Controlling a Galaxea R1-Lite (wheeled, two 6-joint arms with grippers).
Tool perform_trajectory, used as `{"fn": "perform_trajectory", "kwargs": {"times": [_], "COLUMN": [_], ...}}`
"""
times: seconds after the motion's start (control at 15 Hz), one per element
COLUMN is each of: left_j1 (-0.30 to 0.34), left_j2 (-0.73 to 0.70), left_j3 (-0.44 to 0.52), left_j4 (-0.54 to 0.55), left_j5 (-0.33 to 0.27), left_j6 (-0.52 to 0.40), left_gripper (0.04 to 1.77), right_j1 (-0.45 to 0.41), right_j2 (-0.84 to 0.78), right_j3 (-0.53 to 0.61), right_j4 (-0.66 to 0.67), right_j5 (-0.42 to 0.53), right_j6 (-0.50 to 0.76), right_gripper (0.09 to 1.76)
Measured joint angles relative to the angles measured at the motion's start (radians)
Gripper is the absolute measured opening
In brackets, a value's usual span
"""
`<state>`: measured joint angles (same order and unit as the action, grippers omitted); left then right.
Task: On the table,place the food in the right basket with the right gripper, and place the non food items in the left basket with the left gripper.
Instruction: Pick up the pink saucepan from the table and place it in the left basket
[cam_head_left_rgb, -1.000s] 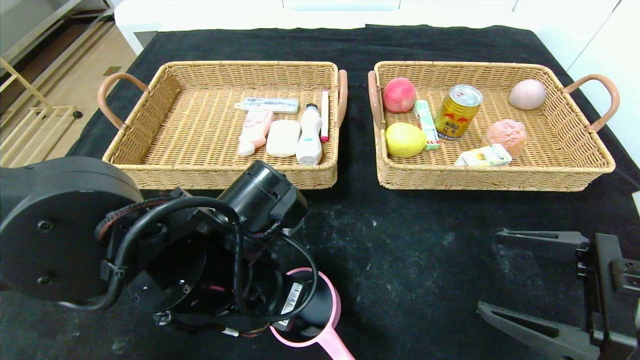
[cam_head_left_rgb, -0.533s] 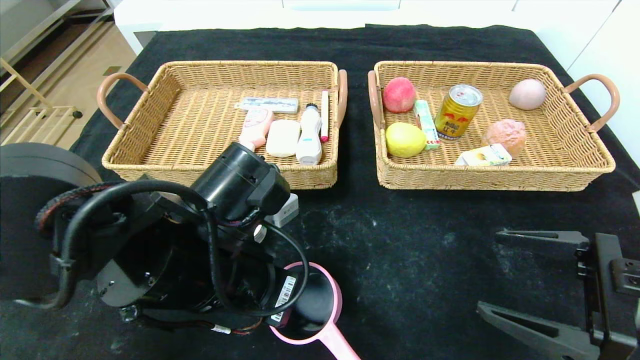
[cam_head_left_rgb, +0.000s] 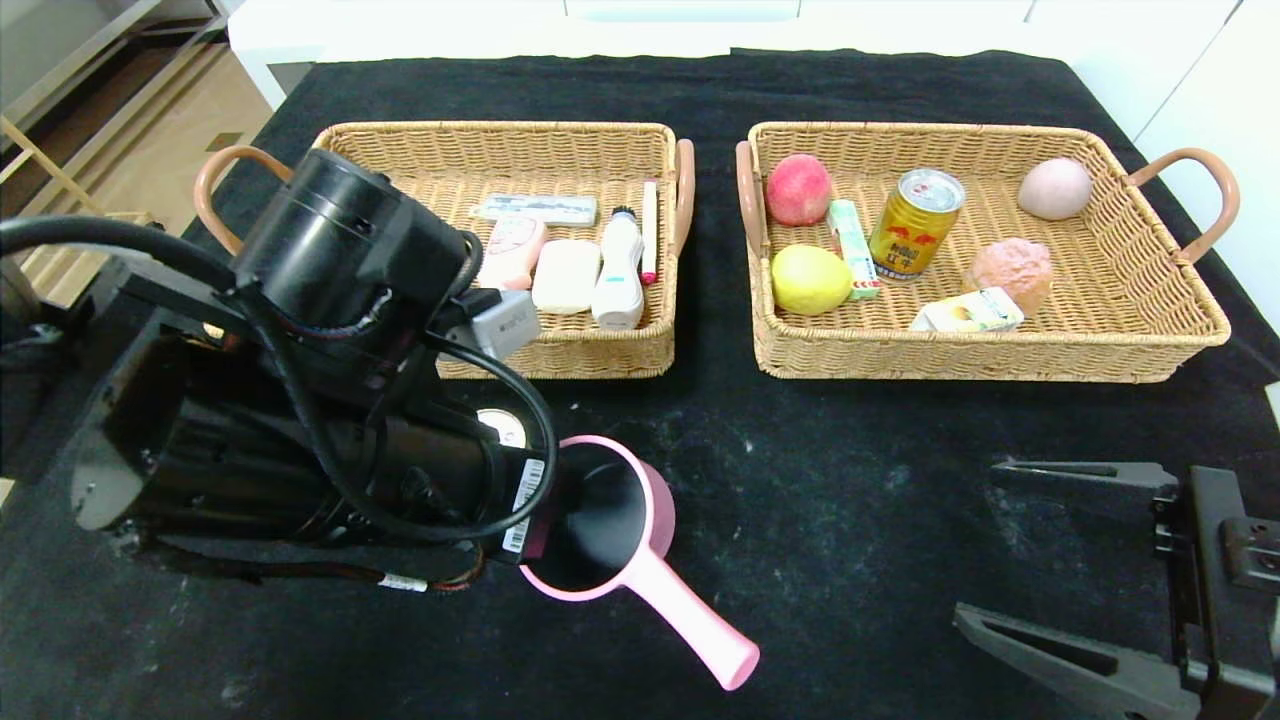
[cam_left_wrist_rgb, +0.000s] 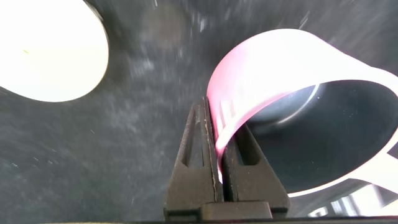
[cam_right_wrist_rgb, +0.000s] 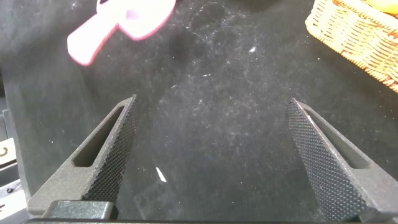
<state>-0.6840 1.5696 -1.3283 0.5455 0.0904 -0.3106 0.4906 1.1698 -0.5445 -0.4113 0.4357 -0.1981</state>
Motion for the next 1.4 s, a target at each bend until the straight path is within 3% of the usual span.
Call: {"fn": "perform_trajectory", "kwargs": {"times": [0.4, 1.0, 1.4], "left_j1": [0.144, 0.337, 0.439], "left_j2": [-0.052, -0.026, 0.040], "left_j3": [-0.078, -0.193, -0.273], "left_j4": [-0.040, -0.115, -0.169], "left_j5": [-0.076, -0.067, -0.060], "left_j6": [-0.016, -0.026, -0.082], "left_gripper": [0.16, 0.16, 0.16], "right_j1": [0.001, 0.001, 0.001], "right_j2": [-0.004, -0.006, -0.006], "right_j3": [0.002, 0.005, 0.005], "right_j4": [-0.001, -0.002, -0.002], "right_j5": [0.000, 0.000, 0.000], "right_j6": [-0.001, -0.001, -0.001], "right_gripper": [1.71, 1.71, 1.71]}}
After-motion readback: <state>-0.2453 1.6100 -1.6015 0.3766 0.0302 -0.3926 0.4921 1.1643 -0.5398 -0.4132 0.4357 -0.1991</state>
